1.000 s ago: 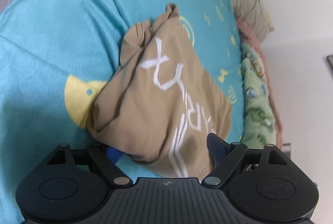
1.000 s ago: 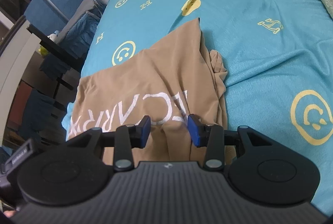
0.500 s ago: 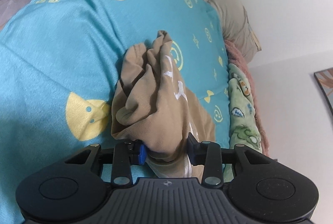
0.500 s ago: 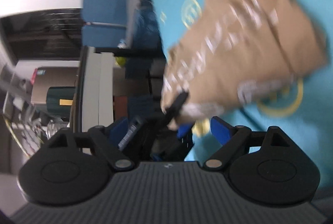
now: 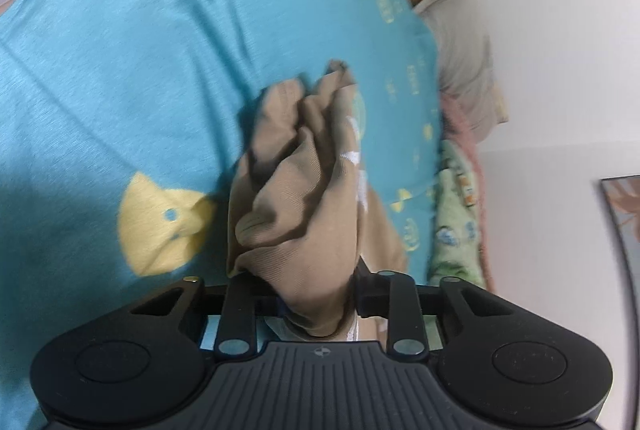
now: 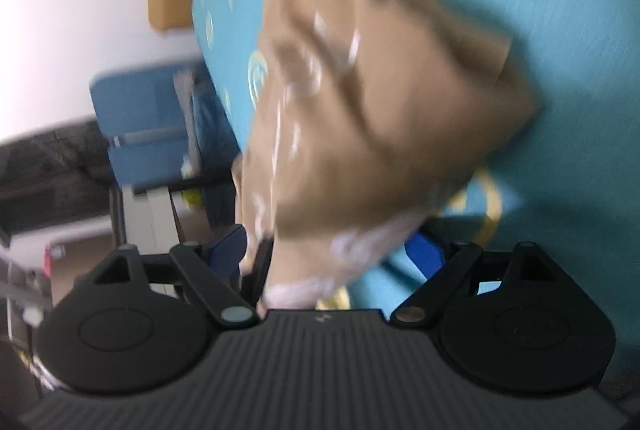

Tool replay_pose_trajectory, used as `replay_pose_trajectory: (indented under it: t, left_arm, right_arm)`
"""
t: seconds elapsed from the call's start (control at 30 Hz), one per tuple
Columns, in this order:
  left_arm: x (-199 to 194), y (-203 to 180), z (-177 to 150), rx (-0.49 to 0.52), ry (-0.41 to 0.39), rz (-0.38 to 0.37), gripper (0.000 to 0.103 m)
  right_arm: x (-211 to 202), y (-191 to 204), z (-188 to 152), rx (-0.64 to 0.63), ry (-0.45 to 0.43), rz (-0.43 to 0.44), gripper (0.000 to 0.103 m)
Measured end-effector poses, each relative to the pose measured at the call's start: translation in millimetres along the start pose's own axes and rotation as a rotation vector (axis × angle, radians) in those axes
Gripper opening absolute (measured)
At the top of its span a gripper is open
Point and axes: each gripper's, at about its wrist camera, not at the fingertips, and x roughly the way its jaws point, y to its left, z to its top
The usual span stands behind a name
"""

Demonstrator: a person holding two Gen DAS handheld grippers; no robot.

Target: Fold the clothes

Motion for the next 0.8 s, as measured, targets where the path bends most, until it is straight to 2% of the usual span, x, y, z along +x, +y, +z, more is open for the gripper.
replay_pose_trajectory:
  t: [0.07,0.13,0.17,0.2,0.23,0.27,0.4,0.5,0.57,0.67,0.8]
  left_arm:
    - [-3,-5,1,0.005,-0.016,-0.035,0.027]
    - [-4,-8,0,0.015,-0.031,-0.057,0.026]
    - [-5,-10,0,0.019,-0.036,-0.066,0.026]
    - [-7,-10,0,0.022,-0.041,-0.073,0.026]
    - [-8,-11,-1,0.026,-0.041,-0.075,0.026]
    - [-8,-12,-2,0.03,-0.041,-0.077,0.026]
    - [-13,-26,-7,0.063,-0.043,-0.081,0.026]
    - [-25,-43,-16,0.07,-0.021,-0.07,0.026]
    - [-35,-59,-27,0.053,0.033,-0.049,0.025]
    - [-52,-94,-48,0.082,0.11,-0.02,0.025]
    - [-64,-148,-84,0.156,0.173,-0.012,0.026]
  right_arm:
    - [-5,-3,2,0.019,-0.056,0.032,0.089]
    - [-12,-4,1,-0.001,-0.122,0.015,0.085]
    - [-16,-4,2,-0.015,-0.157,-0.007,0.074]
    - [-19,-4,2,-0.019,-0.185,-0.027,0.067]
    - [-21,-5,3,-0.019,-0.212,-0.036,0.065]
    - [-23,-6,4,-0.022,-0.23,-0.036,0.058]
    - [-29,4,-1,-0.103,-0.238,-0.037,0.037]
    - [-52,19,-6,-0.167,-0.251,-0.031,0.031]
    - [-87,27,-7,-0.201,-0.263,-0.015,0.03]
    - [-132,47,-10,-0.243,-0.271,0.002,0.03]
    - [-190,69,-11,-0.268,-0.308,0.0,0.03]
